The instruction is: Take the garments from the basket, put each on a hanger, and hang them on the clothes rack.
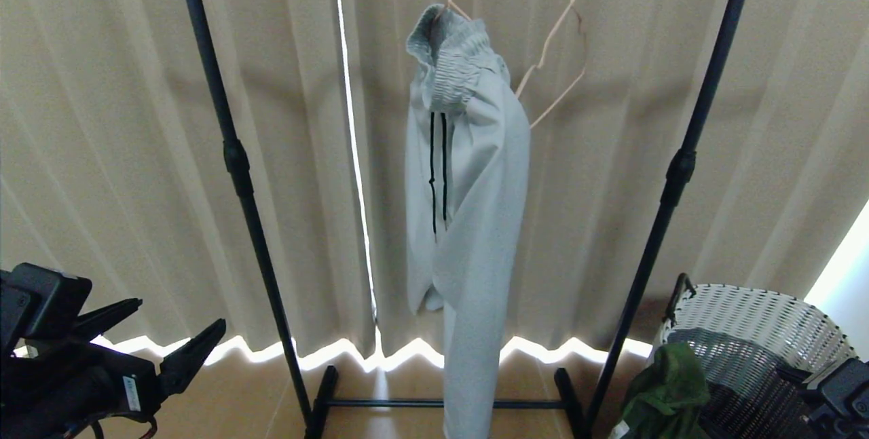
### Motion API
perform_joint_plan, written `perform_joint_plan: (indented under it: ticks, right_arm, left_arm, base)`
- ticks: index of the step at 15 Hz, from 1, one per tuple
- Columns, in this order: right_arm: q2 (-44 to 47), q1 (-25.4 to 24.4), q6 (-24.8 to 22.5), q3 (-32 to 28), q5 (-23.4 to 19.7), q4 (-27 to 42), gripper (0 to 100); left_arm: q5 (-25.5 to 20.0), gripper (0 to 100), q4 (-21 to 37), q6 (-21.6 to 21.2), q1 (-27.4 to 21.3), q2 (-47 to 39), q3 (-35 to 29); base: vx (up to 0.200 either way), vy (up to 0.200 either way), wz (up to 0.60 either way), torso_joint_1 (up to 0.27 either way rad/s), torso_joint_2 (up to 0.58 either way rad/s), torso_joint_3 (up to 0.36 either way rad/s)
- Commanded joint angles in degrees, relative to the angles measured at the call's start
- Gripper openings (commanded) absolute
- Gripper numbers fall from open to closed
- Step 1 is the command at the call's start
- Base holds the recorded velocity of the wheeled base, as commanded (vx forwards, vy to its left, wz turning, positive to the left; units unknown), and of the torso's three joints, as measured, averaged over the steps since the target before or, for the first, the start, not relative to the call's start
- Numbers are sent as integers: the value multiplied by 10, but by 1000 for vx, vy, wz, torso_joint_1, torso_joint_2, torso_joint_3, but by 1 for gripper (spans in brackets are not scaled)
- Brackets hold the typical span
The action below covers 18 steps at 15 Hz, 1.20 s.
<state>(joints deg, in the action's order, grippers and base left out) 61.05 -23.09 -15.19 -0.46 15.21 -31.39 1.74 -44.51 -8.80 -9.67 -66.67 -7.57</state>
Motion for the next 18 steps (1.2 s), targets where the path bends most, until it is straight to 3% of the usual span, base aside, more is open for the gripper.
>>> perform_joint_plan:
  ticks: [1, 4, 11, 13, 18]
  right_arm:
    - [1, 0, 0, 0, 0, -1, 100]
    - [1, 0, 0, 0, 0, -1, 100]
    - [8, 0, 0, -2, -5, 1, 100]
    - [59, 0, -3, -15, -9, 0, 100]
    - [224, -1, -68, -87, -10, 3, 100]
  left_arm:
    - [0, 100, 0, 0, 0, 0, 1]
    - [0, 100, 0, -1, 0, -1, 2]
    - [0, 100, -1, -5, 0, 5, 7]
    - [0, 100, 0, -4, -1, 17, 8]
    - [-1, 100, 0, -7, -1, 48, 11]
  base:
    - [0, -200, 0, 2, 7, 2]
    - [0, -200, 0, 1, 2, 2]
    - [0, 0, 0, 0, 0, 0]
    - [0, 0, 0, 0, 0, 0]
    - [0, 0, 0, 0, 0, 0]
